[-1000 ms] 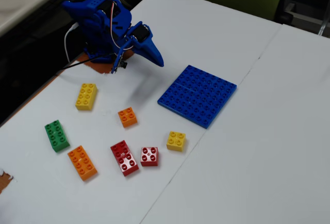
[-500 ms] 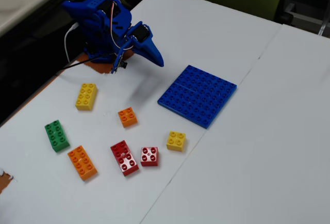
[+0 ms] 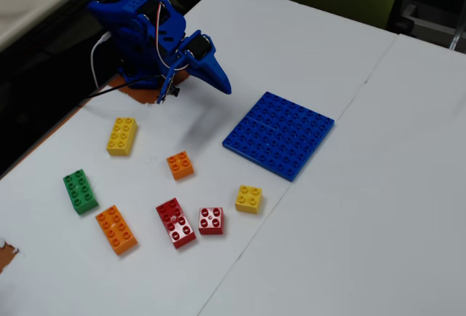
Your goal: Pick up the 2x4 orange block and go up the 8x8 blue block.
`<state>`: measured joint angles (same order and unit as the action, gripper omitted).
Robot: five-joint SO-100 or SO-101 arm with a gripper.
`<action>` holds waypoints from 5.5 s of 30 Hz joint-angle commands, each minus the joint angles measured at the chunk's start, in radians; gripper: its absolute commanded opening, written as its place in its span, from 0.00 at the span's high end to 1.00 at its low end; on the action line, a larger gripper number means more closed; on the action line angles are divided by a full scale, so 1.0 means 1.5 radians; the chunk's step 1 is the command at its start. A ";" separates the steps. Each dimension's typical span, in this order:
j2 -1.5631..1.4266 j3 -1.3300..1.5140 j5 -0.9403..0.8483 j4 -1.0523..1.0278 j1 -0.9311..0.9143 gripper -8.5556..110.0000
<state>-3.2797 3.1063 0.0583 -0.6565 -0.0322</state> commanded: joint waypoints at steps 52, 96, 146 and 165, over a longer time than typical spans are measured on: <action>0.737 -0.777 -0.479 -0.201 -0.355 0.93; 1.542 -1.589 -1.725 -0.369 -0.669 0.91; 1.623 -1.700 -1.472 -0.387 -0.640 0.74; 1.647 -1.707 -1.432 -0.334 -0.575 0.72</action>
<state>-0.7977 0.5875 -2.0877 -1.1842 -0.9250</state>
